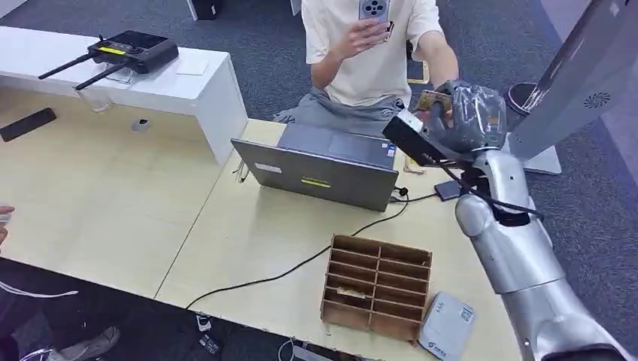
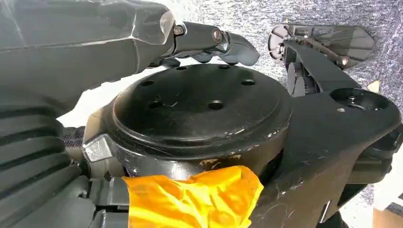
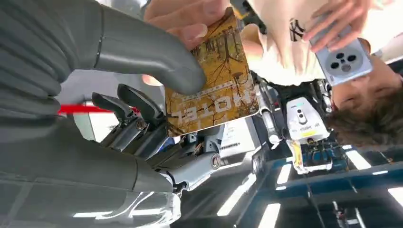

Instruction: Pass the card to the sensor for recognition and then transmit it.

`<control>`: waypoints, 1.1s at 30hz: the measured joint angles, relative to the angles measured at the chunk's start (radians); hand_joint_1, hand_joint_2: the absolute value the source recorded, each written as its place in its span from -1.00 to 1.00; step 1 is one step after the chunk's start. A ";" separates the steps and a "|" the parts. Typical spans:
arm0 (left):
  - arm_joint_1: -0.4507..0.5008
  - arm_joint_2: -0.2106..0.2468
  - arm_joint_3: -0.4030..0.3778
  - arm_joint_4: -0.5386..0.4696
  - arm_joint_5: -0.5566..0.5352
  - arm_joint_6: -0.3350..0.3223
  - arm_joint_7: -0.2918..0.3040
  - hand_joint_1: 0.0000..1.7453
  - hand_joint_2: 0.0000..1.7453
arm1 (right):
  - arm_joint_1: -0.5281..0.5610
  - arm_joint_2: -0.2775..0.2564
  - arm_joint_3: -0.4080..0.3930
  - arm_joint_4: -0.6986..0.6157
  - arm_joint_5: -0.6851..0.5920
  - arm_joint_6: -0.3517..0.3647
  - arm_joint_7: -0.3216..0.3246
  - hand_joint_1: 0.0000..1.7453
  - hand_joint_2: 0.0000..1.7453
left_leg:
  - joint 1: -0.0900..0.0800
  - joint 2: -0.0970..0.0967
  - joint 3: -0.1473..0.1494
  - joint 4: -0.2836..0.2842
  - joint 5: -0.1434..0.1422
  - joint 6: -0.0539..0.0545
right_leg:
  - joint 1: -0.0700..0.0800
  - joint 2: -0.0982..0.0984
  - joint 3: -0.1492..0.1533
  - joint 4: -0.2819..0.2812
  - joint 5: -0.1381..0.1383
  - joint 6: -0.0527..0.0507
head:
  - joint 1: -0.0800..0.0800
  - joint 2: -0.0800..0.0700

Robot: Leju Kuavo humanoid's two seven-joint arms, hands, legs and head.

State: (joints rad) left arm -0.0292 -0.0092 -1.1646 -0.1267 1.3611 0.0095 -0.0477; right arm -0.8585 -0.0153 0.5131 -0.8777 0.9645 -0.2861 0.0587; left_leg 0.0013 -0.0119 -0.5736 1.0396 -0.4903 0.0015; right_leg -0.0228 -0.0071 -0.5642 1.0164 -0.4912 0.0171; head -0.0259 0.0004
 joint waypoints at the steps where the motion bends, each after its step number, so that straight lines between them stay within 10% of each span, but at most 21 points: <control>1: 0.000 0.000 0.000 0.000 0.000 0.000 0.001 -1.00 1.00 | -0.001 0.001 0.009 0.014 0.022 0.000 0.000 -1.00 1.00 | 0.000 0.000 0.000 0.000 0.000 0.000 | 0.000 0.000 0.000 0.000 0.000 0.000 | 0.000 0.000; 33: 0.006 -0.001 0.000 0.000 0.037 -0.018 -0.009 -1.00 1.00 | 0.093 0.039 0.027 -0.052 -0.100 -0.031 -0.071 -1.00 1.00 | 0.000 0.000 0.000 0.000 0.000 0.000 | 0.000 0.000 0.000 0.000 0.000 0.000 | 0.000 0.000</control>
State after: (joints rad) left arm -0.0230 -0.0103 -1.1646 -0.1263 1.3977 -0.0088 -0.0565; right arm -0.7660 0.0237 0.5406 -0.9295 0.8641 -0.3171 -0.0126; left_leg 0.0013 -0.0116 -0.5735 1.0396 -0.4902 0.0015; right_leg -0.0228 -0.0069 -0.5642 1.0162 -0.4909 0.0171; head -0.0259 0.0004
